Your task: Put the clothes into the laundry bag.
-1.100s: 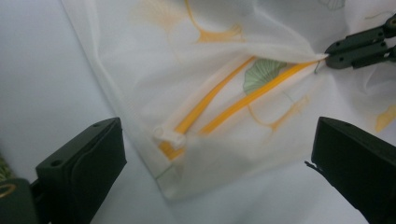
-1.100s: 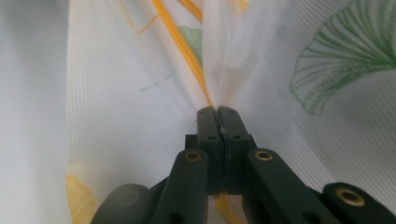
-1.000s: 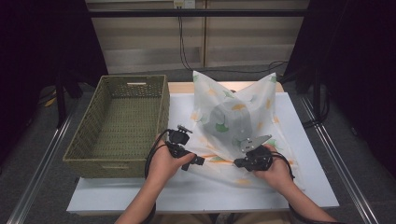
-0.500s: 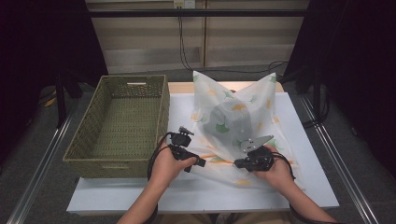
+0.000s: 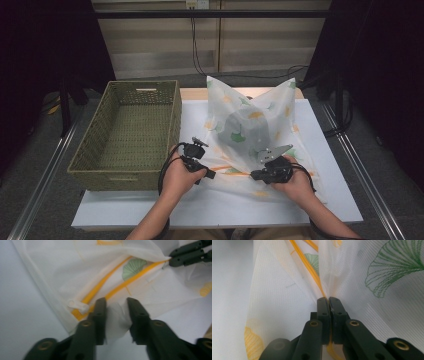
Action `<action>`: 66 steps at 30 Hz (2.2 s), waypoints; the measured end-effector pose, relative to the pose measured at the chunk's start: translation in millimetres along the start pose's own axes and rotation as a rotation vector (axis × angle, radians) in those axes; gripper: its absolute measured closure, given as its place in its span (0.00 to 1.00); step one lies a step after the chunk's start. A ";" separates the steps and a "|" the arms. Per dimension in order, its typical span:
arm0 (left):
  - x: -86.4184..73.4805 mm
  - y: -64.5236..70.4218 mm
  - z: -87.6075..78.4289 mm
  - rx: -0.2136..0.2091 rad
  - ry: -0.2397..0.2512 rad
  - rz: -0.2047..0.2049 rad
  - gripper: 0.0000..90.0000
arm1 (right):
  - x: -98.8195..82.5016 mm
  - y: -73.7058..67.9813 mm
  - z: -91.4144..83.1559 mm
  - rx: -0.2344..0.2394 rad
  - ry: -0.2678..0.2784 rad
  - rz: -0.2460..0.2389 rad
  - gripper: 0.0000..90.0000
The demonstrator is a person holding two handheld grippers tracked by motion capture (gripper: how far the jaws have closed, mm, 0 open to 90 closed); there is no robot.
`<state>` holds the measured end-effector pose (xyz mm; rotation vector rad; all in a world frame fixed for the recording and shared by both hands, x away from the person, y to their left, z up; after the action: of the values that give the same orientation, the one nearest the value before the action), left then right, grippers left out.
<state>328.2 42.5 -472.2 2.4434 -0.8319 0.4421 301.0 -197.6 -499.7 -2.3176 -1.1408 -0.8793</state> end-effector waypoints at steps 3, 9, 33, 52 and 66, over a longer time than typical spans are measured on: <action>-2.1 4.9 -2.7 -0.001 -0.012 0.000 0.93 | 2.0 -0.2 -0.4 -0.009 0.000 0.017 0.94; -5.8 10.0 -8.5 -0.014 -0.017 -0.012 0.95 | 13.5 -4.5 -7.5 -0.016 0.037 0.066 0.79; -18.6 16.7 -13.8 -0.017 -0.019 0.006 0.93 | 70.4 -22.9 27.7 0.076 0.076 0.160 0.55; -20.8 19.1 -11.9 -0.016 -0.025 0.007 0.94 | 98.5 -32.4 54.6 0.138 0.075 0.250 0.63; -21.2 18.2 -13.4 -0.025 -0.009 -0.012 0.93 | 103.0 -40.4 66.2 0.174 0.043 0.279 0.68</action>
<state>298.7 47.7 -464.3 2.4277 -0.8216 0.4149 339.9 -77.8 -472.5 -2.2324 -0.8150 -0.6942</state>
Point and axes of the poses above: each handheld gripper's, and its own axes: z roughly forward along the jaws, x roughly out of its top, y roughly to its right, the point moved 4 cm from there along z, roughly forward along the jaws, and after that the axes turned 4 degrees about y, right-handed, at the moved point
